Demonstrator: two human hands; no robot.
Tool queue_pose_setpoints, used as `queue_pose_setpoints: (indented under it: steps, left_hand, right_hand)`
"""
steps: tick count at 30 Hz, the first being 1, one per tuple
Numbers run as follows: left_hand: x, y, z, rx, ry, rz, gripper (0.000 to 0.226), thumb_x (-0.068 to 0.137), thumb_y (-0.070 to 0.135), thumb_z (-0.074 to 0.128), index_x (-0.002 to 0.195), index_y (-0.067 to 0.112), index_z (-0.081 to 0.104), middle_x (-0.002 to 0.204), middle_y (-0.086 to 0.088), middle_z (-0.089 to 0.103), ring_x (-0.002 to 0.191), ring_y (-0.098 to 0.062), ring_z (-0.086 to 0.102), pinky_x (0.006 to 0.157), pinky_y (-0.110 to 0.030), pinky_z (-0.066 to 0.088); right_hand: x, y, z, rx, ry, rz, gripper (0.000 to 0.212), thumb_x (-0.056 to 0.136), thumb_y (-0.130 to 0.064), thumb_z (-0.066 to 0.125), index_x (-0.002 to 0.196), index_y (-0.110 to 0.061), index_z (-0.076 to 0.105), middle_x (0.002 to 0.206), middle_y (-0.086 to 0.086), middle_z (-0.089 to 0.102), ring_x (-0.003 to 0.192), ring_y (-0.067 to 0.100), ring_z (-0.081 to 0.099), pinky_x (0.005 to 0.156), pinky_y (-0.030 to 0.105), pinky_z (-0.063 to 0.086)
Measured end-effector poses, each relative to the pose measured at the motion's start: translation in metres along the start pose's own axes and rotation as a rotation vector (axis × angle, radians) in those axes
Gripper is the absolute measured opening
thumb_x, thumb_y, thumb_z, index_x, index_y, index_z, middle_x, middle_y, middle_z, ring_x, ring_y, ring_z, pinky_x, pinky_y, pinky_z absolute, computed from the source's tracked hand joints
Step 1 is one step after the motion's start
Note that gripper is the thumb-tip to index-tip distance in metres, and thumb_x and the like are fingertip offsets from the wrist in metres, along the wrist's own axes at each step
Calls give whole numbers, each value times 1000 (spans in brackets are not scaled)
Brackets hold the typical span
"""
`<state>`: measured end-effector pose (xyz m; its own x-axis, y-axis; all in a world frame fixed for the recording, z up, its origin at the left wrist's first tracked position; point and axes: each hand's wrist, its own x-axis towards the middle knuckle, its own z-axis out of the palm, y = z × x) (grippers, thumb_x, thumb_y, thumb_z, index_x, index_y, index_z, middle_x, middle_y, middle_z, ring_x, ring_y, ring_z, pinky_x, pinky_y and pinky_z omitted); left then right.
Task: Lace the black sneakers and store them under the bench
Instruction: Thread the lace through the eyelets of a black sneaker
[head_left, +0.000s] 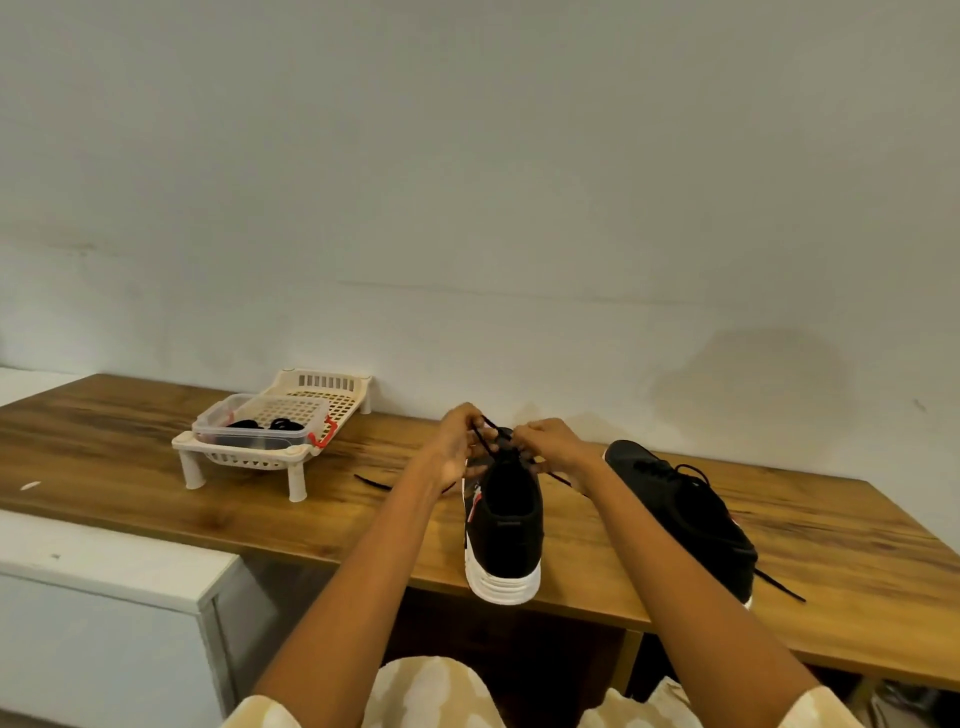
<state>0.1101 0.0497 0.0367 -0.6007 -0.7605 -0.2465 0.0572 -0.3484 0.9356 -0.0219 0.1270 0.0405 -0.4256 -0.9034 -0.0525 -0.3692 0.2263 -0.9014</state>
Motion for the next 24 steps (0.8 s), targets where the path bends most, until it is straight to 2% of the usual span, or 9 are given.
queue_pose_setpoints:
  steps: [4,8,10,12,14,17,19,21,24]
  left_hand:
    - [9,10,-23,-350,137,-19,37,93,25,44,59,18,32,45,1,42,55,-16,40,66,-33,40]
    - [14,-2,-48,-89,291,-53,10,95,17,46,92,9,52,51,0,35,45,-11,27,51,-26,37]
    - [20,-13,-52,153,377,-53,32,92,11,49,123,4,47,69,-5,45,53,-14,42,49,-29,42]
    - [18,-19,-50,447,466,14,53,89,4,51,139,3,33,103,-16,54,85,-27,60,65,-38,53]
    - [16,-25,-47,830,535,99,48,91,2,48,138,2,36,127,-19,45,112,-32,54,86,-35,50]
    - [4,-28,-43,1340,564,164,42,91,11,50,132,7,41,136,-15,42,121,-32,46,95,-36,46]
    - [0,-26,-42,1562,585,216,44,89,16,53,131,13,42,136,-15,43,122,-31,43,95,-40,42]
    - [1,-20,-38,1524,525,421,35,89,18,53,124,16,51,130,-11,47,113,-27,50,89,-37,43]
    - [-4,-11,-23,1095,166,603,21,94,25,54,106,14,68,115,-7,62,98,-18,57,86,-33,46]
  right_hand:
    - [-7,18,-1,761,-57,3,21,82,-1,33,67,-12,42,58,0,51,60,15,40,57,26,31]
    - [-3,27,-19,1279,238,-30,25,87,-10,35,65,-20,30,43,-8,32,48,10,29,49,24,20]
    - [1,29,-28,1329,383,-16,23,89,-14,40,68,-20,32,42,-8,32,46,9,30,48,23,20]
    - [5,30,-32,1328,486,10,20,89,-13,43,71,-19,35,47,-7,36,48,9,33,46,21,24]
    - [7,30,-33,1311,592,32,18,89,-9,43,74,-17,38,57,-4,40,50,9,38,45,20,30]
    - [4,24,-33,1288,753,2,13,89,-1,37,89,-12,44,70,-1,44,58,10,44,48,20,38]
    - [-1,20,-34,1289,844,-59,27,89,7,30,95,-14,46,79,-1,47,66,9,48,56,21,42]
    - [-7,15,-35,1297,919,-111,33,91,10,30,98,-17,48,88,-2,50,73,8,50,60,20,45]
    - [-10,13,-39,1314,894,-114,33,92,8,30,97,-19,49,90,-1,50,72,9,51,58,20,43]
